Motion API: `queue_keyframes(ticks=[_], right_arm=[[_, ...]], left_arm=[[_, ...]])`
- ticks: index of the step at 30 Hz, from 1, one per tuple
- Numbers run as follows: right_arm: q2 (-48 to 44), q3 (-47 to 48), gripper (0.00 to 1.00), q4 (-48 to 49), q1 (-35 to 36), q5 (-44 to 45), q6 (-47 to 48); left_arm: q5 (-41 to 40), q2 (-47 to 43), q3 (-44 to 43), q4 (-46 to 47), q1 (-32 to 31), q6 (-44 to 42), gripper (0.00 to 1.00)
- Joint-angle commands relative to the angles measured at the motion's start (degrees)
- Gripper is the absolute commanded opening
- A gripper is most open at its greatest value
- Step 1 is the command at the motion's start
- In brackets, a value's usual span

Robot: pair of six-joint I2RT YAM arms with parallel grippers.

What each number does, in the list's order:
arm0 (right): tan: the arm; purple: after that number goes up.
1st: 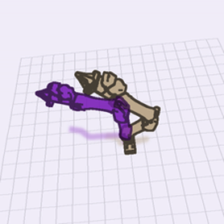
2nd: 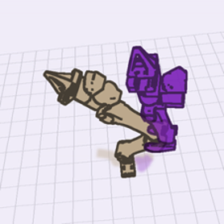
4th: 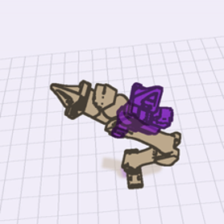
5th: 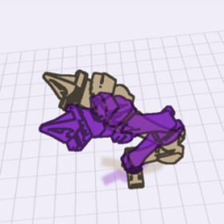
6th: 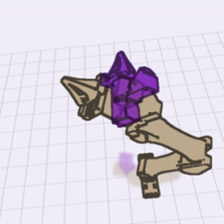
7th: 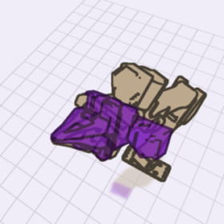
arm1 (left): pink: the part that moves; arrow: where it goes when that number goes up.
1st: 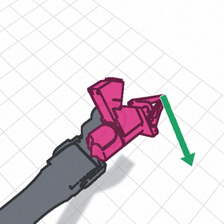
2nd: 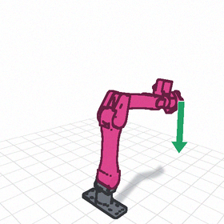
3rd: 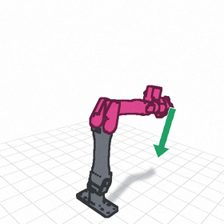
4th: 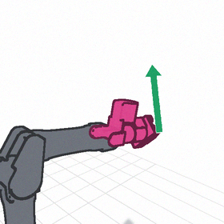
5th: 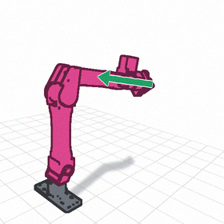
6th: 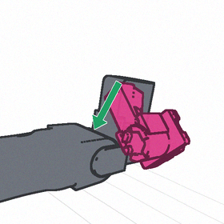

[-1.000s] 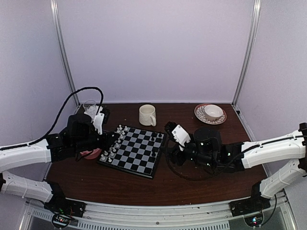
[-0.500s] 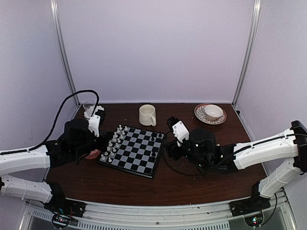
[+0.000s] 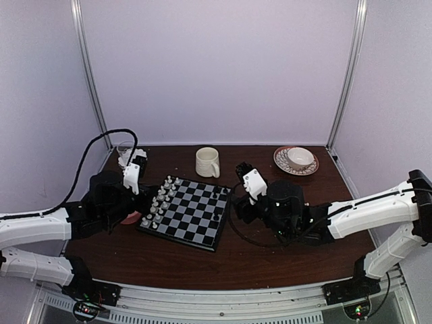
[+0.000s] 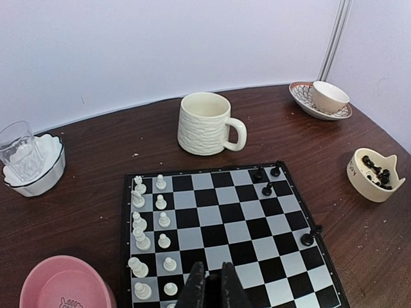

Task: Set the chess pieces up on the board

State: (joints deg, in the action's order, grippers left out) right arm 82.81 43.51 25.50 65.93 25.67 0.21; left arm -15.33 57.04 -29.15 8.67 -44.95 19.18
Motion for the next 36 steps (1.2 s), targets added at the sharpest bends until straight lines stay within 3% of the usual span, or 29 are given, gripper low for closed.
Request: queue_keyframes(ticks=[1, 12, 19, 25, 32, 36], right_arm=[[-1.9, -0.1, 0.66, -1.7, 0.4, 0.2, -0.2], [-10.1, -2.9, 0.66, -4.8, 0.3, 3.0, -2.9], [-15.9, -8.0, 0.66, -0.3, 0.2, 8.8, -1.0], [-14.7, -8.7, 0.66, 1.4, 0.1, 10.0, 1.4], [-13.0, -9.3, 0.66, 3.7, 0.0, 10.9, 2.4], [-12.7, -9.4, 0.66, 3.8, -0.1, 10.7, 2.3]], left_arm=[[-0.1, 1.6, 1.9, 6.2, 0.3, 0.9, 0.0], [3.8, 9.4, 0.4, 9.6, -0.2, -0.7, 0.0], [7.2, 14.7, 1.9, 18.8, -0.5, -2.2, 0.0], [8.8, 20.9, 2.3, 27.5, -0.8, -6.0, 0.0], [10.2, 28.2, 1.2, 34.7, -0.7, -4.6, 0.0], [12.4, 33.2, -3.0, 35.1, -0.8, -6.0, 0.0]])
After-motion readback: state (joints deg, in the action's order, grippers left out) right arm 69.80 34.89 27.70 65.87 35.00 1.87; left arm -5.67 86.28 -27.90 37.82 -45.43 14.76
